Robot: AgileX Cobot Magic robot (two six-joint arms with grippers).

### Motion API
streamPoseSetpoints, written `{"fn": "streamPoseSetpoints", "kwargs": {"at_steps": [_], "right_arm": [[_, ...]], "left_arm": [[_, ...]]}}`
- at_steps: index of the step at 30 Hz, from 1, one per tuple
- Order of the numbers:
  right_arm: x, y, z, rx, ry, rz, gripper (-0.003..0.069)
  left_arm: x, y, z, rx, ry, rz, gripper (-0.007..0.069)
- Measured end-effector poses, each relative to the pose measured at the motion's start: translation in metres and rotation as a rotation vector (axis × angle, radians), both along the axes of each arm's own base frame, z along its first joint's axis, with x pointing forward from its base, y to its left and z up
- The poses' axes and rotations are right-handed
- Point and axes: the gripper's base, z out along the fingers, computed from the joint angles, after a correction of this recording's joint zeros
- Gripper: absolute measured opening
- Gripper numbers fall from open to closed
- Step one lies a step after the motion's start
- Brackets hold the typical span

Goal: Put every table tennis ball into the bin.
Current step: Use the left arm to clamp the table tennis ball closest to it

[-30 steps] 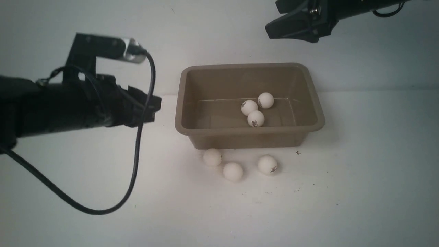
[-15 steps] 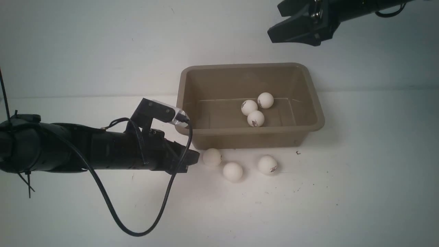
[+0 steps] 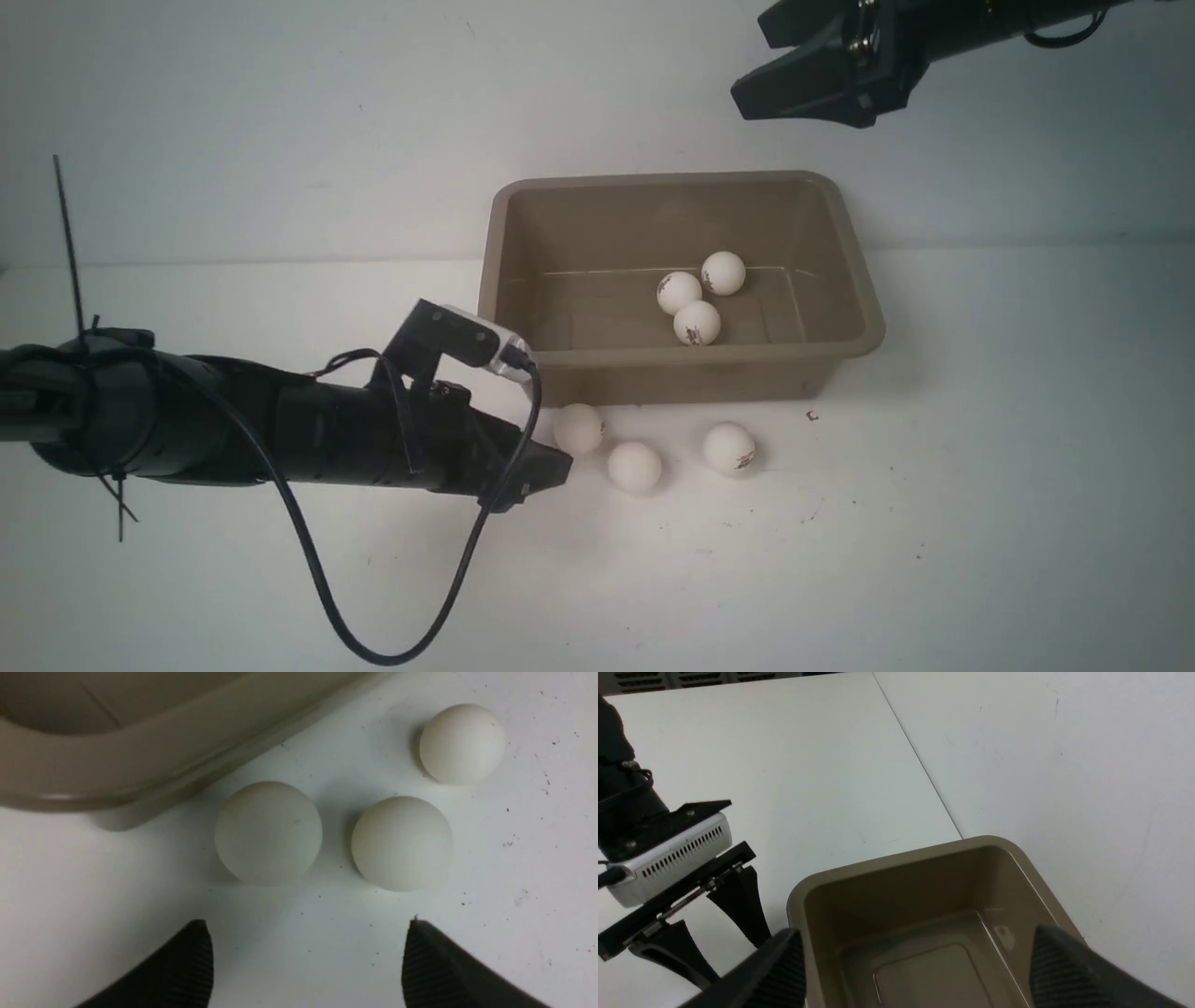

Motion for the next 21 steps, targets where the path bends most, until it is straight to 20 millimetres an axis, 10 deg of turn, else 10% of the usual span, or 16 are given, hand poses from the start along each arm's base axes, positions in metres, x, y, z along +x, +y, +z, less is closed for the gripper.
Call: {"fn": "streamPoseSetpoints", "kwargs": {"at_steps": [21], "right_arm": [[0.000,0.000,0.000,0.000,0.000,0.000,0.0589]], "left_arm": [[0.041,-0.025,-0.017,0.014,0.019,0.066,0.0490]]}}
